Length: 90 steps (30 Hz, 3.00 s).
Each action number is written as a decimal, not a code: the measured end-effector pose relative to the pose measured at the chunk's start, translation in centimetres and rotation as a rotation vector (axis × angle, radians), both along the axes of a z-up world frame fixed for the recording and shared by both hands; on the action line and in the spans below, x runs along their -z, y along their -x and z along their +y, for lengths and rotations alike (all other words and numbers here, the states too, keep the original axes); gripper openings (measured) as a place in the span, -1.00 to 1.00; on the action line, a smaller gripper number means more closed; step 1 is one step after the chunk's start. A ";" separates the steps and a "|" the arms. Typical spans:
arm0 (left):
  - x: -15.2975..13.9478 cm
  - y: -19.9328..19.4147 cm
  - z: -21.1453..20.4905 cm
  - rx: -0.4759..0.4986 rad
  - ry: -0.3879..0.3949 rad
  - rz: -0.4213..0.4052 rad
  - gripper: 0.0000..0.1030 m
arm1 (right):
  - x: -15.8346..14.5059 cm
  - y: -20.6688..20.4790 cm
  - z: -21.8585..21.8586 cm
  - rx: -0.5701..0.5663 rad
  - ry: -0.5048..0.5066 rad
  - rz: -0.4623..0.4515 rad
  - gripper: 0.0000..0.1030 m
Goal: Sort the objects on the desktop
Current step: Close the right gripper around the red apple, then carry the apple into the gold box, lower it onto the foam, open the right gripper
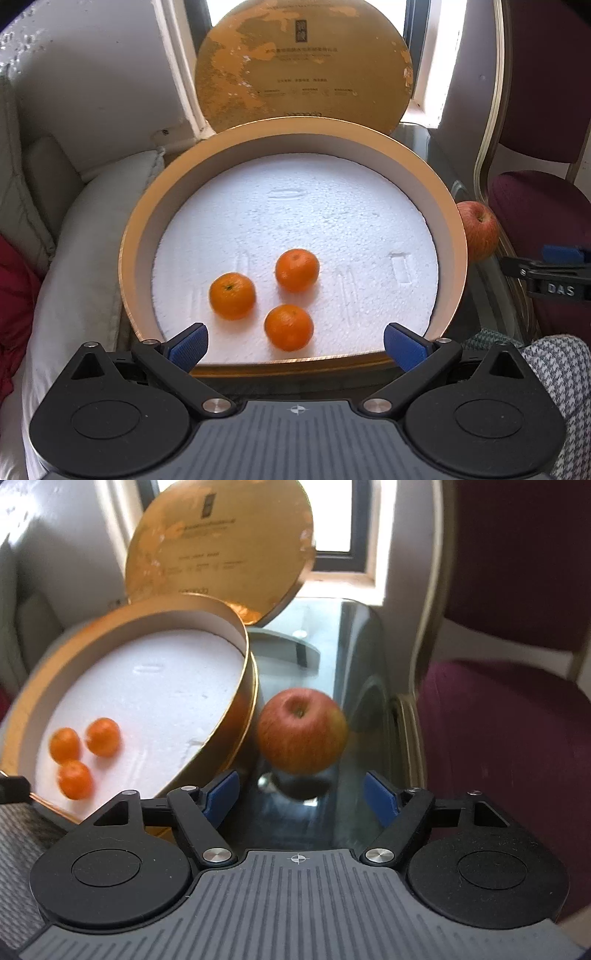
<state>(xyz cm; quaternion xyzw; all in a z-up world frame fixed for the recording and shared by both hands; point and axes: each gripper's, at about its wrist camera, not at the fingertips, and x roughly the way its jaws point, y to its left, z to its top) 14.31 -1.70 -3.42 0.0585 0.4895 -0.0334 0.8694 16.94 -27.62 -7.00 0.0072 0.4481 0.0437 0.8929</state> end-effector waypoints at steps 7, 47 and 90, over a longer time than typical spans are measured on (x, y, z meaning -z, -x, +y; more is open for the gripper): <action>1.6 -1.8 -0.2 -0.009 0.009 0.042 0.97 | 2.0 -4.6 0.1 -0.181 0.087 0.002 0.76; 0.6 0.6 5.6 -0.136 0.100 -0.012 0.97 | -5.2 -1.9 5.1 -0.156 0.124 -0.041 0.63; -1.8 4.4 8.8 -0.225 0.107 -0.043 0.97 | -4.8 1.3 12.0 -0.212 -0.072 0.059 0.80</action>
